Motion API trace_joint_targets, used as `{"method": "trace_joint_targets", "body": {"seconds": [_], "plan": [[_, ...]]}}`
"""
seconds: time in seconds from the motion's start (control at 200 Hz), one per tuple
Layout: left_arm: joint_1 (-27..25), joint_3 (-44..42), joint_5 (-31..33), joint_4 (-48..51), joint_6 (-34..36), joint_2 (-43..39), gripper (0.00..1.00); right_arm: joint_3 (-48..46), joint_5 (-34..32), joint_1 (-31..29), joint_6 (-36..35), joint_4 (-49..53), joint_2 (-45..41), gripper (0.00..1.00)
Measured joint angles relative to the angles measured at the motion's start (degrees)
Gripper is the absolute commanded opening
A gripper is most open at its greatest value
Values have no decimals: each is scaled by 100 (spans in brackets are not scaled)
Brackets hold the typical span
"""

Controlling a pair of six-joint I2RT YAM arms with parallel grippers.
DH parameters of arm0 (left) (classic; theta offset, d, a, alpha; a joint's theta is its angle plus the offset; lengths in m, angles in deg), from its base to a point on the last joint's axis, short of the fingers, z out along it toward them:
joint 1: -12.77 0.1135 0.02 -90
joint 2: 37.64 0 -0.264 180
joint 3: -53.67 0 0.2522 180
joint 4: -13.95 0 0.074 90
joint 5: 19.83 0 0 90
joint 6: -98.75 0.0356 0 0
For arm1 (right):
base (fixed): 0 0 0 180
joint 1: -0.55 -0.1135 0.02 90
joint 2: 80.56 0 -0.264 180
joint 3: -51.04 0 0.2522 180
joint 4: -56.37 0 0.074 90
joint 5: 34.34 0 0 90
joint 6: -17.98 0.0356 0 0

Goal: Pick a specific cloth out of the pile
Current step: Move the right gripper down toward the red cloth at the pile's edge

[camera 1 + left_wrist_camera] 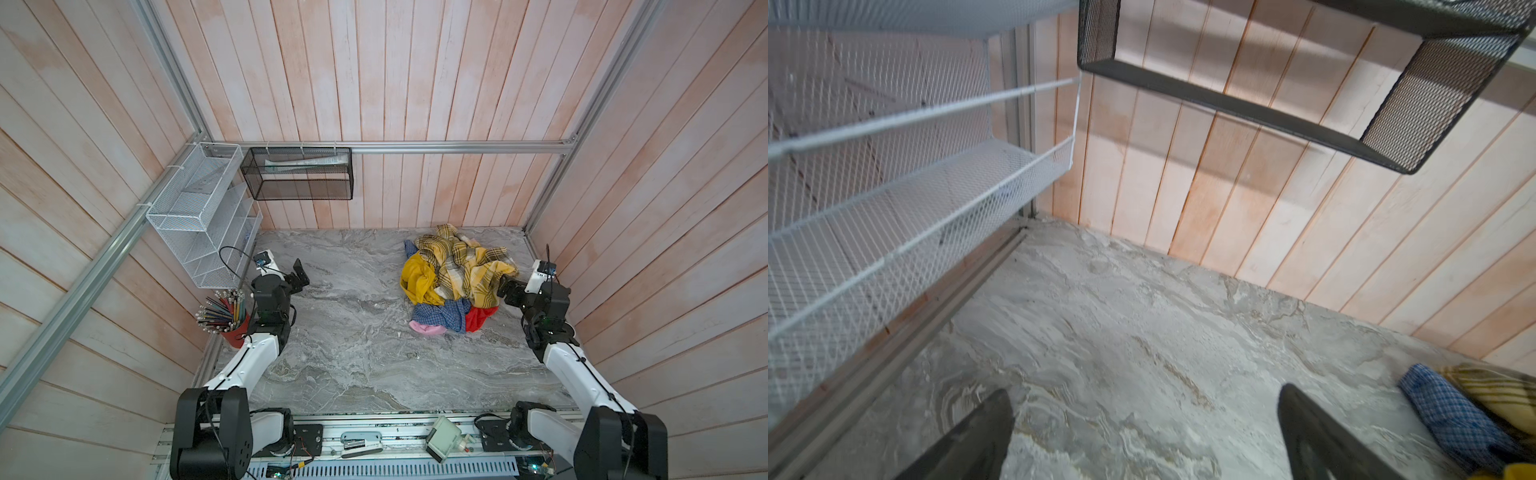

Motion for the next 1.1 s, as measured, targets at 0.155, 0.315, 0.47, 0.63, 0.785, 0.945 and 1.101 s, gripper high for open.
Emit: {"method": "trace_joint_targets", "body": {"seconds": [0.155,0.315,0.47,0.63,0.785,0.945,1.101], "plan": [[-297,-249,-24,638,-382,-201,100,-474,323,0,693,802,-807,89],[-538,-299,-42,970,-603,-385,100,-570,632,0,1270,1366,-1113,85],[-680,-337,-22,1113,-758,-533,100,-356,817,0,1504,2096,-1196,77],[-758,-485,-17,1285,-905,-682,100,-247,1084,0,1670,2636,-1196,66],[-761,-673,-20,1360,-1049,-876,100,-302,1198,-118,1912,2726,-879,62],[-815,-807,-20,1370,-1134,-992,100,-302,1012,-649,2026,2660,-415,62],[-824,-887,-20,1388,-1182,-990,100,-299,772,-927,2205,2468,236,63]]}}
